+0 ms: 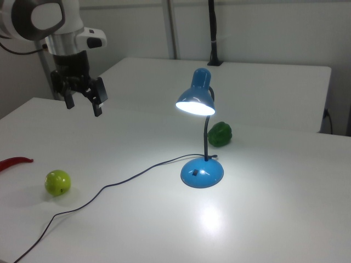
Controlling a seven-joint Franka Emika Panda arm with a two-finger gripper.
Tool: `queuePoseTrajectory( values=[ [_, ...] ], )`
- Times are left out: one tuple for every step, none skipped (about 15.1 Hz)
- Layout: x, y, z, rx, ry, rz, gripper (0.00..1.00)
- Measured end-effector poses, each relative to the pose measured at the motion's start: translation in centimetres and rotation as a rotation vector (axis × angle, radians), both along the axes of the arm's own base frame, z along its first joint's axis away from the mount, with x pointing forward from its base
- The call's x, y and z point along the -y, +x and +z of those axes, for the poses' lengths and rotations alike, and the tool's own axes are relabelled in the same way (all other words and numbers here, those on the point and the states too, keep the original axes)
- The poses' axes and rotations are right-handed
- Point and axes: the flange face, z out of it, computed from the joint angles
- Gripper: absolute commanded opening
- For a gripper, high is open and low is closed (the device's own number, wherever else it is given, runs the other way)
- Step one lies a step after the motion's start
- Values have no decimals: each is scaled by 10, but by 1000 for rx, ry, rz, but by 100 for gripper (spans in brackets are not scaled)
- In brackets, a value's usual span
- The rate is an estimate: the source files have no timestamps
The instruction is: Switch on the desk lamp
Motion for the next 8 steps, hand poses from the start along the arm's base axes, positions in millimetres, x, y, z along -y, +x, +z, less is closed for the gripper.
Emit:
queuePoseTrajectory(
  values=[
    [0,4,1,25,1,5,100],
    [1,7,2,45,1,15,100],
    [3,9,1,55,0,29,100],
    [4,10,1,60,0,39,100],
    [6,11,0,60,-1,41,100],
    [7,12,-1,60,-1,43,100],
    [7,13,-2,62,-1,46,100],
    [6,14,-3,64,-1,48,100]
  ],
)
